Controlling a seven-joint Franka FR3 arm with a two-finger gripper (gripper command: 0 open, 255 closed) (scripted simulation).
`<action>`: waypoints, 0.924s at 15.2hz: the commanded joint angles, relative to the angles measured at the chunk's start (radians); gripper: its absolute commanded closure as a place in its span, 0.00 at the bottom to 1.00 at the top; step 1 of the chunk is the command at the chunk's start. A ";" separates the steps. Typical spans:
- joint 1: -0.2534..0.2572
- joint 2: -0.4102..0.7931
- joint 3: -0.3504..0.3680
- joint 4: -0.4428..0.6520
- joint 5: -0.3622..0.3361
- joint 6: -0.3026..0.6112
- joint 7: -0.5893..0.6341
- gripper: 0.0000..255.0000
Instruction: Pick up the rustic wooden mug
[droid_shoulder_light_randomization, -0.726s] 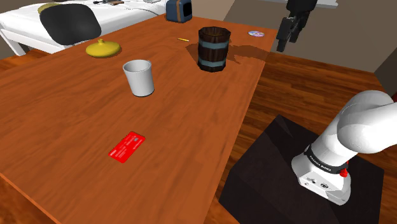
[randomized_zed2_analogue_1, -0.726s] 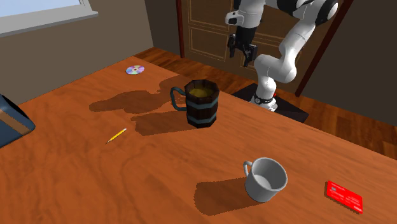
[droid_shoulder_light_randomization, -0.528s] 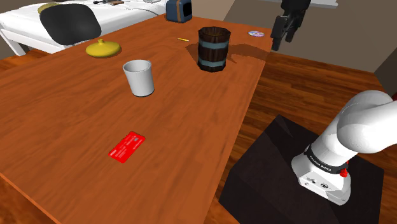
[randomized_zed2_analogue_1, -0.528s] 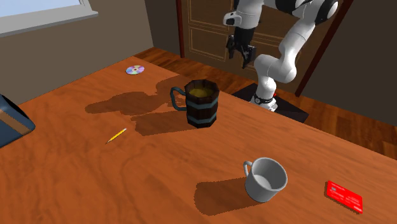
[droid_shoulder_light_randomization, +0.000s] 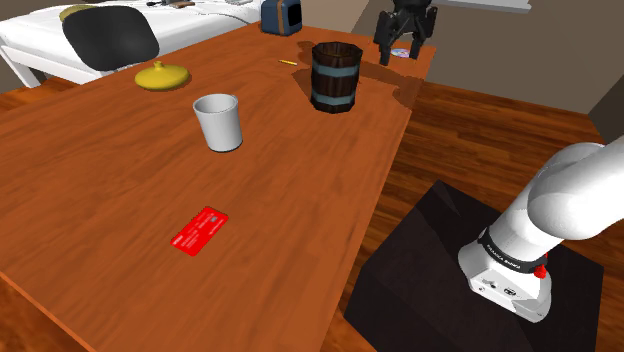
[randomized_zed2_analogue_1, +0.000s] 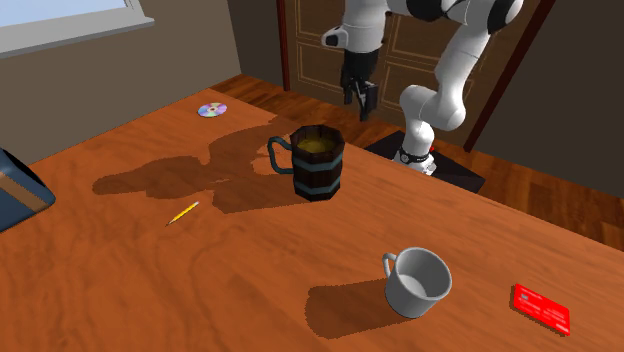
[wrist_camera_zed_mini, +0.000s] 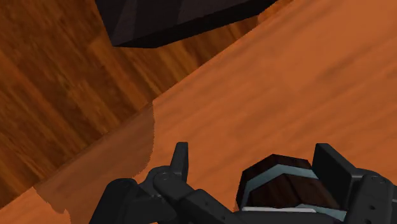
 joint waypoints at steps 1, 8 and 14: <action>-0.011 0.090 0.002 0.086 0.017 0.003 0.054 0.00; -0.034 0.375 -0.003 0.396 0.071 -0.017 0.232 0.00; -0.055 0.643 -0.025 0.744 0.121 -0.087 0.373 0.00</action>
